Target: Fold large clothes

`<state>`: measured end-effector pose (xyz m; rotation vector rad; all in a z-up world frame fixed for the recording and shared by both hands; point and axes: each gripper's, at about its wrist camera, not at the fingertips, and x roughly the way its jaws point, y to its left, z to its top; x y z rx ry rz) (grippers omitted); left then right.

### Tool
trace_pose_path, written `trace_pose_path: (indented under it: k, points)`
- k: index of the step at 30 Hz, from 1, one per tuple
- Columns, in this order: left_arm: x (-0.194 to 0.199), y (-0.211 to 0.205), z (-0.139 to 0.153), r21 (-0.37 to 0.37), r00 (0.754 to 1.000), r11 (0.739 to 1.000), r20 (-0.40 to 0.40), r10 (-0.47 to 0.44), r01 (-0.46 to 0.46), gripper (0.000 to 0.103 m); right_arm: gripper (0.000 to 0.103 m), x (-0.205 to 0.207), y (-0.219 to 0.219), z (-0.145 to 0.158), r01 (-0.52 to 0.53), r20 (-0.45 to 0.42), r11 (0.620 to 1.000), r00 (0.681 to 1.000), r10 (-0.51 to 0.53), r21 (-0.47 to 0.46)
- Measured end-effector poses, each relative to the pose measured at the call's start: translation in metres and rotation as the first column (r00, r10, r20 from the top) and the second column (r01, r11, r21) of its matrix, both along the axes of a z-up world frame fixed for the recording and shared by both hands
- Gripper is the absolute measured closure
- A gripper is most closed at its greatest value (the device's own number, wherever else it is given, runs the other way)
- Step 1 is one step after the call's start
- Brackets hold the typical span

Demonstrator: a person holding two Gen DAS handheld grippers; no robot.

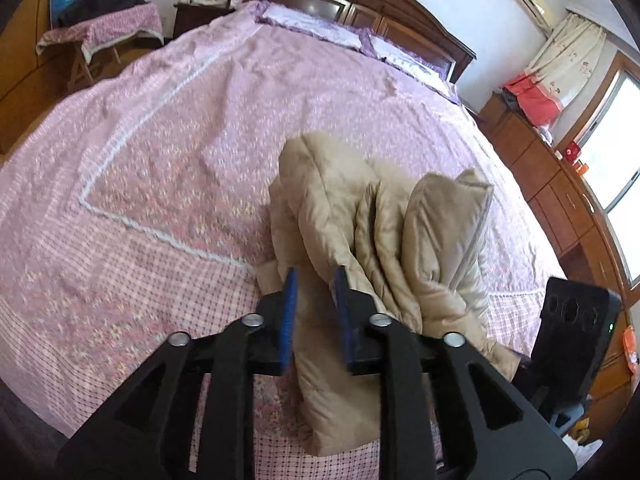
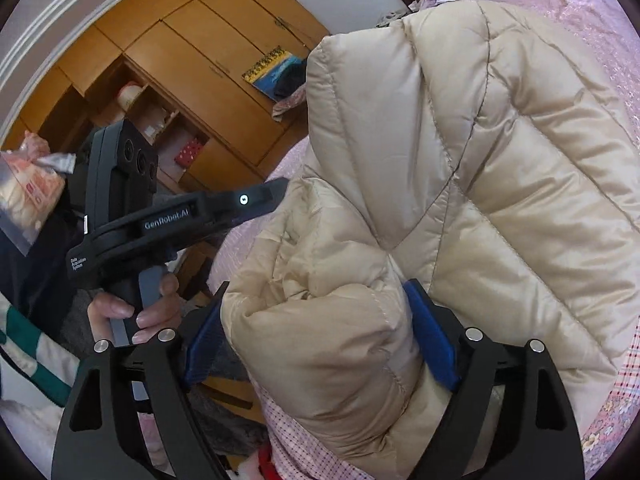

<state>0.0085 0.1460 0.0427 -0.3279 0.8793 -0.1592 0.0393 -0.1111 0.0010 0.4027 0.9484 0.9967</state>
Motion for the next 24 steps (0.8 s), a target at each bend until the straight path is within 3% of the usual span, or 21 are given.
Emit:
trace_pose_path:
  k: [4, 8, 10, 13, 17, 24]
  points:
    - [0.001, -0.012, 0.014, -0.04, 0.998, 0.998, 0.046, -0.041, 0.042, 0.067, 0.021, 0.001, -0.001, -0.001, 0.0, -0.018, 1.0, 1.0, 0.0, 0.013]
    - [0.006, -0.027, 0.029, -0.009, 0.992, 0.997, 0.104, -0.077, 0.078, 0.06, 0.021, 0.0, 0.001, 0.0, -0.005, -0.006, 1.0, 1.0, 0.005, 0.008]
    - [0.015, -0.038, 0.03, 0.02, 0.99, 0.994, 0.091, -0.107, 0.106, 0.052, 0.021, -0.003, 0.012, 0.002, -0.01, 0.004, 1.0, 1.0, 0.01, 0.002]
    - [0.034, -0.058, 0.021, 0.068, 0.983, 0.982, 0.04, -0.178, 0.175, 0.048, 0.021, -0.005, 0.012, 0.004, -0.006, 0.009, 1.0, 1.0, 0.006, 0.0]
    - [0.052, -0.065, 0.003, 0.164, 0.991, 0.977, -0.017, -0.131, 0.132, 0.045, 0.021, -0.008, -0.003, 0.013, 0.021, -0.021, 1.0, 1.0, -0.021, 0.014]
    - [0.051, -0.044, -0.01, 0.137, 0.996, 0.987, -0.056, -0.071, 0.078, 0.044, 0.021, -0.004, -0.068, 0.039, 0.192, 0.047, 0.981, 0.98, -0.192, 0.006]
